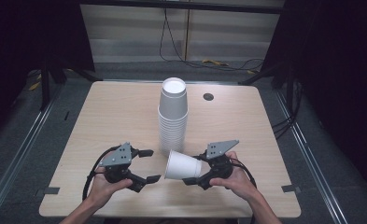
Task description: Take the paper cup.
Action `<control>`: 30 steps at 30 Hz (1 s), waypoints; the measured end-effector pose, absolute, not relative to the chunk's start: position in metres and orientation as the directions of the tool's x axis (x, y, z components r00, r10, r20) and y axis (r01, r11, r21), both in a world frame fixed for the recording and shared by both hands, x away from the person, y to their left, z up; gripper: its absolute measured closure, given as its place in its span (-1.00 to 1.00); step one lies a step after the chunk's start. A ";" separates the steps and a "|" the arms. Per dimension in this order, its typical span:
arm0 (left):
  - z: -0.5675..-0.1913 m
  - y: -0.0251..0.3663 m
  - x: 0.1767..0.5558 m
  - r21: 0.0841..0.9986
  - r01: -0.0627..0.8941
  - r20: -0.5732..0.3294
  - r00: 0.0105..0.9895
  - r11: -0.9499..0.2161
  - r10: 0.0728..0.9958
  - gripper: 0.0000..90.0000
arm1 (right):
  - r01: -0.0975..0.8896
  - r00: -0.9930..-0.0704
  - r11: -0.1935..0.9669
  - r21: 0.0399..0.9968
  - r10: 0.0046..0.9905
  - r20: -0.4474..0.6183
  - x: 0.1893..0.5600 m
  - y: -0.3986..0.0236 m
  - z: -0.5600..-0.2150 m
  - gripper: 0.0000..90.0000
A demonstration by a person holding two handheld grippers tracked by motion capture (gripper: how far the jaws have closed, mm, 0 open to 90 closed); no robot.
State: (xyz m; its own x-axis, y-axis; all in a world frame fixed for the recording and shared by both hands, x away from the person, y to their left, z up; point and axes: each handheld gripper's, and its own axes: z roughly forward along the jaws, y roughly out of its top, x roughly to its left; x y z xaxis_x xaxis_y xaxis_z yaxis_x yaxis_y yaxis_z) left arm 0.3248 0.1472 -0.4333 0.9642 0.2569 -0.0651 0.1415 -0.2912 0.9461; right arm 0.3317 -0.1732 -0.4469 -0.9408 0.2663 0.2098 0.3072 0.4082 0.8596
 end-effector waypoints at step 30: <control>-0.435 0.135 0.332 0.954 0.198 -0.139 0.957 -0.224 0.256 -0.67 | 0.269 -0.945 0.219 0.938 0.249 0.213 0.327 -0.168 -0.460 -0.52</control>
State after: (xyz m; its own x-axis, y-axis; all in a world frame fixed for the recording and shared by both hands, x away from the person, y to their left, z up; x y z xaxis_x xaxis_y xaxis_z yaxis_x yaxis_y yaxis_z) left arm 0.3320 0.1352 -0.4349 0.9567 0.2558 -0.1387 0.1982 -0.2235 0.9543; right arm 0.3273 -0.1677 -0.4600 -0.9449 0.2486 0.2130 0.2690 0.2188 0.9380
